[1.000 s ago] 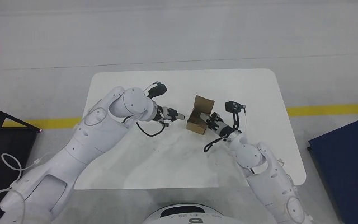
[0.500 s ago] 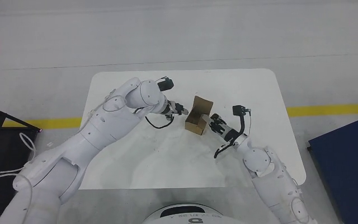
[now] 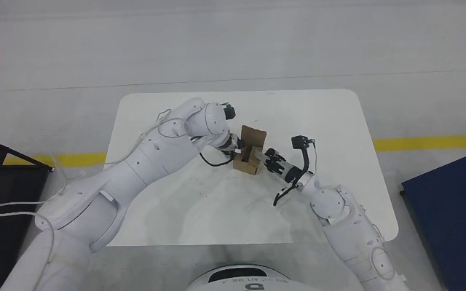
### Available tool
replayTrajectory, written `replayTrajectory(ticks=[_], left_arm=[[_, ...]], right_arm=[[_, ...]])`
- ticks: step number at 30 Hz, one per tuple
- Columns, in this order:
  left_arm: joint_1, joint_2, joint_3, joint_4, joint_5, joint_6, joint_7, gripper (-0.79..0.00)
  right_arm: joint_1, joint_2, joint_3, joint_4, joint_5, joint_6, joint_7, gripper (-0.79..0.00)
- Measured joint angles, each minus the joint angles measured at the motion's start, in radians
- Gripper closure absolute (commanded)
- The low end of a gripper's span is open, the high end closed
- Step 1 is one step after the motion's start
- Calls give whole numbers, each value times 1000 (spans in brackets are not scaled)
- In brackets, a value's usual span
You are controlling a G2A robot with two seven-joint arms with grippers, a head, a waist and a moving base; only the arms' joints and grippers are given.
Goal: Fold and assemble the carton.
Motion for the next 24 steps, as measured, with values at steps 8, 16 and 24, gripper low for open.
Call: replayTrajectory(ticks=[8,16,24], left_arm=[[-51,-13,29,-3,54,57,-51,0],[-99,-1,108,6,35,63,-43,-785],[-83,66,76,-44,-81,90,-16,-785]], right_arm=[[-14,7,24,8,-9,-67,-30,-520],[-50,14,45,-10,-64,-117,-88,-529],[-21,11,-5,-22,-228,-25,-106,-554]])
